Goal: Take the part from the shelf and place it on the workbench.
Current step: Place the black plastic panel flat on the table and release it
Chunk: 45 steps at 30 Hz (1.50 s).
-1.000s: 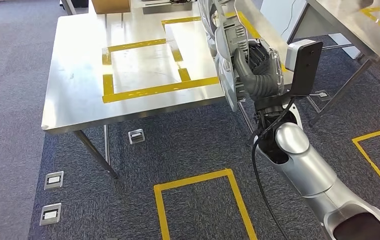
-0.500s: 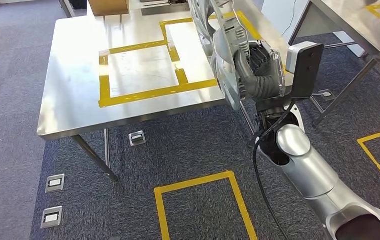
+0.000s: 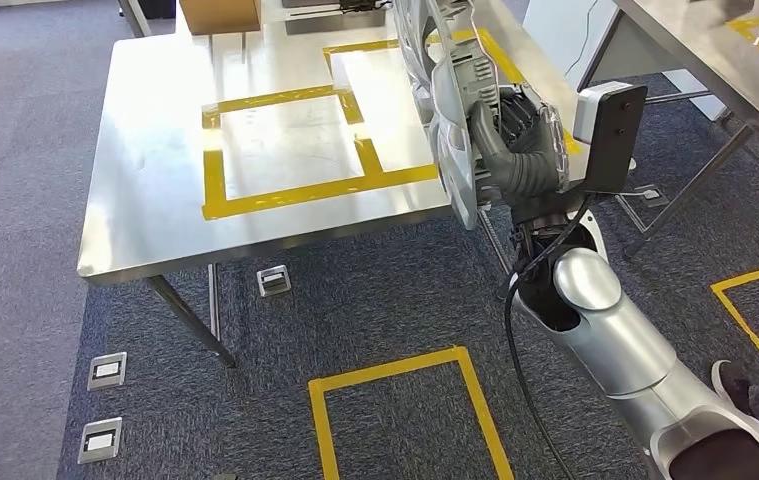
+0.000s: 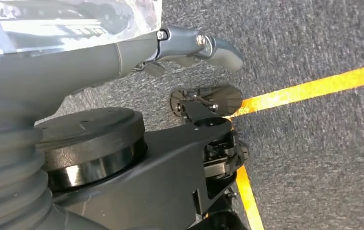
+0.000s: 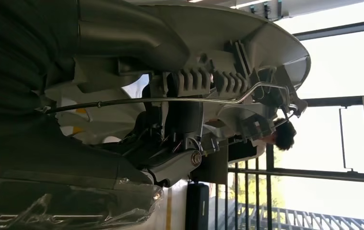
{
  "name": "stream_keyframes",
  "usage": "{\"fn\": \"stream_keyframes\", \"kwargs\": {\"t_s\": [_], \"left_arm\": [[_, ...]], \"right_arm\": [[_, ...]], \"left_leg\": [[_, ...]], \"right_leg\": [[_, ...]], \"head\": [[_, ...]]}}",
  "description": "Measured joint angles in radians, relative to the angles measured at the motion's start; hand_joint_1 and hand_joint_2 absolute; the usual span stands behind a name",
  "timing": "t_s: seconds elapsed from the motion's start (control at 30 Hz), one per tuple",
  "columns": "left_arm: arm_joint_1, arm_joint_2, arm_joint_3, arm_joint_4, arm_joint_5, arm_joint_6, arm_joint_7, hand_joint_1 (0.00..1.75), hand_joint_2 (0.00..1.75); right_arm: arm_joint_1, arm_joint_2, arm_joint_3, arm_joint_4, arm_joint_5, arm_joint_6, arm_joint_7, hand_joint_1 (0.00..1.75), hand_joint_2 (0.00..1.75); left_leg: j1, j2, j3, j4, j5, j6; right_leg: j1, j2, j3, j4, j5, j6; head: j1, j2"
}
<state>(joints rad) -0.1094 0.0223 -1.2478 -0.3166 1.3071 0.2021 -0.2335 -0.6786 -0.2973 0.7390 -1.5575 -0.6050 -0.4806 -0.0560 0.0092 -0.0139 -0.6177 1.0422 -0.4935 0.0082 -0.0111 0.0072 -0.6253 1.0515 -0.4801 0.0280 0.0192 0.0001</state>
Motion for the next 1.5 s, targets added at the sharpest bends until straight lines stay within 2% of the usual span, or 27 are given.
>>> {"fn": "stream_keyframes", "kwargs": {"t_s": [0.07, 0.13, 0.17, 0.2, 0.23, 0.3, 0.33, 0.37, 0.43, 0.53, 0.63, 0.67, 0.7, 0.73, 0.8, 0.83, 0.87, 0.93, 1.03, 1.1, 1.17, 1.2, 1.23, 1.3, 1.33, 1.4, 1.5], "left_arm": [[0.0, 0.0, 0.0, 0.0, 0.0, -0.001, 0.0, 0.0, 1.75], [0.001, 0.0, 0.0, 0.0, 0.0, -0.002, 0.0, 0.0, 1.75], [0.002, -0.001, 0.0, 0.0, 0.0, -0.002, 0.0, 0.0, 1.75], [0.002, -0.001, 0.0, 0.0, 0.0, -0.002, 0.0, 0.0, 1.75], [0.002, -0.001, 0.0, 0.0, 0.0, -0.002, 0.0, 0.0, 1.75], [0.002, -0.001, 0.0, 0.0, 0.0, -0.002, 0.0, 0.0, 1.75], [0.002, -0.001, 0.0, 0.0, 0.0, -0.002, 0.0, 0.0, 1.75], [0.001, -0.001, 0.0, 0.0, 0.0, -0.002, 0.0, 0.0, 1.75], [0.001, -0.002, 0.0, 0.0, 0.0, -0.002, 0.0, 0.0, 1.75], [0.0, -0.002, 0.0, 0.0, 0.0, -0.002, 0.0, 0.0, 1.75], [0.001, -0.001, 0.0, 0.0, 0.0, -0.002, 0.0, 0.0, 1.75], [0.002, -0.001, -0.001, 0.0, 0.0, -0.002, 0.0, 0.0, 1.75], [0.002, -0.001, -0.001, 0.0, 0.0, -0.002, 0.0, 0.0, 1.75], [0.002, -0.001, -0.001, 0.0, 0.0, -0.002, 0.0, 0.0, 1.75], [0.002, -0.001, -0.001, 0.0, 0.0, -0.003, 0.0, 0.0, 1.75], [0.002, 0.0, -0.001, 0.0, 0.0, -0.003, 0.0, 0.0, 1.75], [0.001, 0.0, -0.001, 0.0, 0.0, -0.003, 0.001, 0.0, 1.75], [0.001, 0.001, -0.002, 0.0, 0.0, -0.003, 0.002, 0.0, 1.75], [0.001, 0.0, -0.003, 0.0, 0.0, -0.002, 0.003, 0.0, 1.75], [0.0, 0.0, -0.004, 0.0, 0.0, -0.004, 0.003, 0.0, 1.75], [0.001, -0.001, -0.005, 0.0, 0.0, -0.005, 0.003, 0.0, 1.75], [0.001, -0.001, -0.006, 0.0, 0.0, -0.005, 0.004, 0.0, 1.75], [0.002, -0.001, -0.007, 0.0, 0.0, -0.006, 0.005, 0.0, 1.75], [0.002, -0.002, -0.008, 0.0, 0.0, -0.006, 0.006, 0.0, 1.75], [0.002, -0.002, -0.008, 0.0, 0.0, -0.006, 0.006, 0.0, 1.75], [0.001, -0.003, -0.009, 0.0, 0.0, -0.006, 0.007, 0.0, 1.75], [-0.001, -0.003, -0.01, 0.001, 0.0, -0.006, 0.009, 0.0, 1.75]], "right_arm": [[0.0, -0.001, -0.002, -0.003, -0.004, -0.002, 0.001, 1.75, 1.75], [0.004, -0.002, -0.001, -0.004, -0.007, -0.003, 0.001, 1.75, 1.75], [0.007, -0.002, -0.001, -0.004, -0.008, -0.003, 0.002, 1.75, 1.75], [0.01, -0.002, -0.001, -0.004, -0.009, -0.004, 0.002, 1.75, 1.75], [0.011, -0.002, -0.001, -0.004, -0.01, -0.004, 0.002, 1.75, 1.75], [0.01, -0.002, -0.003, -0.005, -0.01, -0.004, 0.003, 1.75, 1.75], [0.01, -0.002, -0.004, -0.006, -0.011, -0.004, 0.003, 1.75, 1.75], [0.009, -0.002, -0.004, -0.007, -0.011, -0.003, 0.002, 1.75, 1.75], [0.009, -0.002, -0.005, -0.009, -0.011, -0.003, 0.002, 1.75, 1.75], [0.01, -0.003, -0.008, -0.012, -0.011, -0.004, 0.003, 1.75, 1.75], [0.014, -0.004, -0.009, -0.012, -0.015, -0.004, 0.003, 1.75, 1.75], [0.016, -0.004, -0.008, -0.012, -0.017, -0.004, 0.003, 1.75, 1.75], [0.017, -0.004, -0.008, -0.012, -0.019, -0.004, 0.003, 1.75, 1.75], [0.018, -0.004, -0.008, -0.012, -0.02, -0.004, 0.003, 1.75, 1.75], [0.016, -0.004, -0.009, -0.013, -0.02, -0.004, 0.003, 1.75, 1.75], [0.014, -0.003, -0.01, -0.014, -0.021, -0.004, 0.003, 1.75, 1.75], [0.013, -0.003, -0.011, -0.015, -0.021, -0.004, 0.002, 1.75, 1.75], [0.011, -0.004, -0.012, -0.018, -0.021, -0.004, 0.002, 1.75, 1.75], [0.01, -0.004, -0.015, -0.022, -0.022, -0.004, 0.002, 1.75, 1.75], [0.01, -0.004, -0.015, -0.023, -0.022, -0.002, 0.002, 1.75, 1.75], [0.014, -0.005, -0.014, -0.023, -0.022, -0.001, 0.002, 1.75, 1.75], [0.017, -0.005, -0.014, -0.023, -0.022, -0.001, 0.002, 1.75, 1.75], [0.018, -0.006, -0.014, -0.024, -0.022, -0.001, 0.002, 1.75, 1.75], [0.018, -0.006, -0.014, -0.027, -0.022, -0.002, 0.002, 1.75, 1.75], [0.018, -0.006, -0.014, -0.028, -0.022, -0.002, 0.002, 1.75, 1.75], [0.017, -0.006, -0.013, -0.031, -0.022, -0.004, 0.002, 1.75, 1.75], [0.017, -0.007, -0.014, -0.036, -0.022, -0.005, 0.002, 1.75, 1.75]], "left_leg": [[0.005, 0.0, 0.004, -0.006, -0.001, 0.008], [0.004, 0.0, 0.008, -0.006, -0.004, 0.014], [0.003, 0.0, 0.01, -0.006, -0.006, 0.015], [0.003, -0.001, 0.014, -0.005, -0.009, 0.015], [0.003, -0.001, 0.018, -0.005, -0.012, 0.014], [0.001, -0.002, 0.03, -0.005, -0.022, 0.007], [0.0, -0.003, 0.034, -0.004, -0.026, 0.003], [-0.001, -0.002, 0.035, -0.003, -0.029, -0.002], [-0.003, -0.001, 0.034, -0.003, -0.03, -0.012], [-0.003, 0.001, 0.024, 0.019, -0.052, -0.027], [-0.001, 0.001, -0.049, 0.178, -0.122, -0.037], [0.0, 0.001, -0.076, 0.227, -0.132, -0.038], [0.0, 0.001, -0.092, 0.248, -0.123, -0.039], [0.0, 0.001, -0.092, 0.232, -0.095, -0.039], [0.0, 0.001, -0.054, 0.127, -0.015, -0.035], [-0.002, 0.001, -0.033, 0.076, 0.011, -0.03], [-0.005, 0.001, -0.015, 0.036, 0.018, -0.023], [-0.009, 0.001, 0.002, 0.001, 0.004, -0.01], [-0.003, 0.0, 0.021, -0.019, -0.003, 0.006], [0.002, 0.0, 0.033, -0.024, -0.005, 0.014], [0.002, 0.0, 0.041, -0.024, -0.013, 0.018], [0.002, 0.0, 0.046, -0.024, -0.018, 0.018], [0.002, -0.001, 0.052, -0.024, -0.023, 0.017], [0.002, -0.002, 0.072, -0.023, -0.039, 0.012], [0.002, -0.003, 0.082, -0.024, -0.047, 0.007], [0.0, -0.002, 0.092, -0.023, -0.06, -0.006], [0.0, -0.001, 0.102, -0.019, -0.072, -0.024]], "right_leg": [[-0.001, -0.001, -0.036, 0.073, -0.039, 0.008], [-0.003, -0.002, -0.101, 0.196, -0.085, 0.014], [-0.003, -0.002, -0.126, 0.239, -0.091, 0.015], [-0.003, -0.002, -0.137, 0.251, -0.078, 0.015], [-0.003, -0.002, -0.13, 0.224, -0.047, 0.014], [-0.001, -0.002, -0.083, 0.108, 0.029, 0.007], [0.001, -0.002, -0.059, 0.057, 0.051, 0.002], [0.003, -0.002, -0.043, 0.023, 0.055, -0.003], [0.006, -0.001, -0.034, 0.003, 0.041, -0.013], [-0.002, -0.002, -0.021, -0.014, 0.035, -0.027], [-0.004, -0.005, -0.008, -0.019, 0.03, -0.039], [-0.004, -0.004, -0.005, -0.019, 0.028, -0.04], [-0.004, -0.003, -0.002, -0.018, 0.024, -0.041], [-0.004, -0.002, 0.002, -0.017, 0.021, -0.04], [-0.004, 0.001, 0.013, -0.015, 0.012, -0.035], [-0.003, 0.002, 0.017, -0.014, 0.007, -0.031], [-0.002, 0.003, 0.018, -0.014, 0.005, -0.026], [0.0, 0.003, 0.018, -0.013, 0.007, -0.013], [0.0, 0.001, 0.012, 0.005, -0.003, 0.004], [-0.002, -0.001, -0.032, 0.092, -0.041, 0.011], [-0.003, -0.001, -0.102, 0.208, -0.08, 0.015], [-0.003, -0.001, -0.127, 0.237, -0.081, 0.016], [-0.004, -0.001, -0.134, 0.231, -0.062, 0.017], [-0.004, -0.002, -0.103, 0.126, 0.022, 0.014], [-0.002, -0.002, -0.081, 0.069, 0.052, 0.011], [0.003, -0.003, -0.055, 0.0, 0.066, -0.001], [0.004, -0.003, -0.039, -0.014, 0.049, -0.024]], "head": [[0.004, 0.0], [0.006, 0.0], [0.007, 0.0], [0.008, 0.0], [0.008, 0.0], [0.009, 0.0], [0.008, 0.0], [0.007, 0.0], [0.006, 0.0], [0.005, 0.0], [0.002, 0.0], [0.002, 0.0], [0.002, 0.0], [0.002, 0.0], [0.001, 0.0], [0.001, 0.0], [0.0, 0.0], [0.0, 0.0], [0.002, 0.0], [0.006, 0.0], [0.008, 0.0], [0.009, 0.0], [0.009, 0.0], [0.01, 0.0], [0.01, 0.0], [0.012, 0.0], [0.014, 0.0]]}}
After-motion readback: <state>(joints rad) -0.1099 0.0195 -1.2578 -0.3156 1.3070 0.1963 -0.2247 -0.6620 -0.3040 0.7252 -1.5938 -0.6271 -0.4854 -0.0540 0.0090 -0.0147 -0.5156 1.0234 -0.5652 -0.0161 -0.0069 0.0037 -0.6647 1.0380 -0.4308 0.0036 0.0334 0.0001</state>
